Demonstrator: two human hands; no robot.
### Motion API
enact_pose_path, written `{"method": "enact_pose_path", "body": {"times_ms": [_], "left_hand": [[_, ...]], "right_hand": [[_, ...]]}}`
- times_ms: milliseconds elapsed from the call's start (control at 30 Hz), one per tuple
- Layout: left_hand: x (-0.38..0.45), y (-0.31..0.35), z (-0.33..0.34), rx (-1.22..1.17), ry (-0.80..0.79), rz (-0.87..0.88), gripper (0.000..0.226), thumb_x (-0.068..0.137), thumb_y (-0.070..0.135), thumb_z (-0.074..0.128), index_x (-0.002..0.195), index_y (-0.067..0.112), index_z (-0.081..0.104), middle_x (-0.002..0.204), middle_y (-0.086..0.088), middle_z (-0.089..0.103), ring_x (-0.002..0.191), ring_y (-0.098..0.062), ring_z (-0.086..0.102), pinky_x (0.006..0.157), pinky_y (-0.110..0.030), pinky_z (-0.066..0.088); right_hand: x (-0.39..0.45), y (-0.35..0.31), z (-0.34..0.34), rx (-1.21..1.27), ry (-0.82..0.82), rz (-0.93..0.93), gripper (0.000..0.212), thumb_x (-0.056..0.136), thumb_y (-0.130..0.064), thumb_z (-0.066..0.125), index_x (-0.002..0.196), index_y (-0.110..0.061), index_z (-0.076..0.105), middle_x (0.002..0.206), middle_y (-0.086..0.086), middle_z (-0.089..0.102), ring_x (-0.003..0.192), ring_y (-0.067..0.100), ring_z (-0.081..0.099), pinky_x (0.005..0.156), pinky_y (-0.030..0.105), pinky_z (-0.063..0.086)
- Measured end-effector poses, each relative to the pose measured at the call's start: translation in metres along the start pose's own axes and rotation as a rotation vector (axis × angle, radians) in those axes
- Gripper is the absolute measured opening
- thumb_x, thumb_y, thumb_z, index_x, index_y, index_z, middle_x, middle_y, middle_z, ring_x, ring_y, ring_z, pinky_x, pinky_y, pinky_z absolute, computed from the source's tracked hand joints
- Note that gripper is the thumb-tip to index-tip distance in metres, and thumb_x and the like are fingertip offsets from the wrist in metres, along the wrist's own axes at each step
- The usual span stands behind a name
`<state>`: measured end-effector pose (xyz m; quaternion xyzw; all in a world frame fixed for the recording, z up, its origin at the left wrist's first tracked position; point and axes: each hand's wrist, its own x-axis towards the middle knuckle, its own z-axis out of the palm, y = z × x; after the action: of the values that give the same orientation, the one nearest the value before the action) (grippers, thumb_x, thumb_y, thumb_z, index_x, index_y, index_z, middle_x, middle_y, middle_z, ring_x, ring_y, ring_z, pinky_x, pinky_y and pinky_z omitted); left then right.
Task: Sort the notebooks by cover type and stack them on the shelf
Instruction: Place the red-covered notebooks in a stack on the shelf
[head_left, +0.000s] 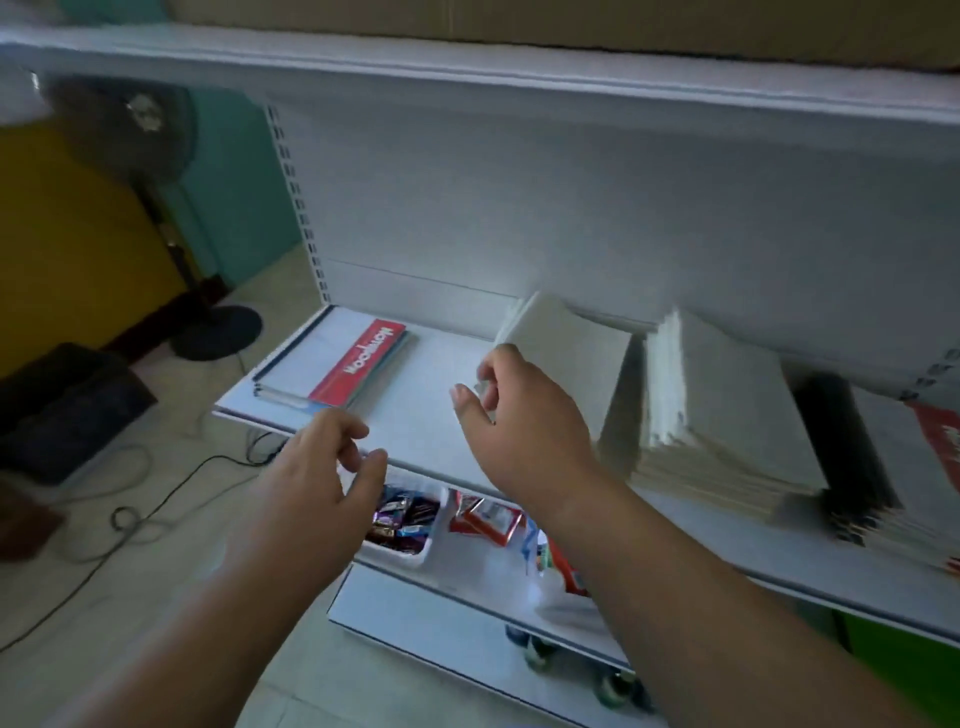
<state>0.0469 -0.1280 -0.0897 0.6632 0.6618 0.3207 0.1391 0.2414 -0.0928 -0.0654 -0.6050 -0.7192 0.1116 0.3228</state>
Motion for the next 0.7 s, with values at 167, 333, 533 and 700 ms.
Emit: {"method": "enact_pose_path", "body": {"times_ms": [167,333,533,700], "left_hand": [[0.035,-0.064,-0.032,0.006,0.040,-0.119,0.010,0.095,0.029,0.060,0.103,0.027,0.055,0.081,0.014,0.057,0.069,-0.001,0.052,0.056,-0.019,0.032],[0.087,-0.110,-0.042,0.041,0.006,-0.189,0.011,0.096,0.037,0.055,0.105,0.034,0.048,0.086,0.017,0.058,0.069,-0.002,0.055,0.057,-0.025,0.040],[0.147,-0.152,-0.057,0.019,-0.086,-0.222,0.010,0.098,0.040,0.051,0.108,0.038,0.047,0.092,0.021,0.058,0.072,0.001,0.055,0.060,-0.024,0.044],[0.187,-0.186,-0.061,-0.052,-0.140,-0.116,0.010,0.096,0.037,0.053,0.105,0.033,0.053,0.087,0.021,0.059,0.067,-0.003,0.055,0.057,-0.023,0.041]], "right_hand": [[0.055,-0.048,0.061,-0.004,-0.012,-0.078,0.023,0.098,-0.043,0.051,0.099,-0.021,0.046,0.083,-0.008,0.054,0.072,0.015,0.053,0.062,0.030,0.037],[0.115,-0.062,0.122,0.020,-0.028,-0.074,0.024,0.097,-0.044,0.053,0.094,-0.022,0.045,0.086,-0.002,0.059,0.078,0.021,0.060,0.067,0.037,0.050],[0.169,-0.065,0.165,-0.052,-0.075,0.115,0.036,0.092,-0.057,0.052,0.092,-0.021,0.046,0.084,-0.003,0.059,0.078,0.023,0.058,0.067,0.034,0.048],[0.181,-0.060,0.209,-0.297,-0.241,0.485,0.068,0.083,-0.078,0.045,0.110,-0.016,0.046,0.097,0.000,0.061,0.086,0.024,0.059,0.066,0.031,0.041]]}}
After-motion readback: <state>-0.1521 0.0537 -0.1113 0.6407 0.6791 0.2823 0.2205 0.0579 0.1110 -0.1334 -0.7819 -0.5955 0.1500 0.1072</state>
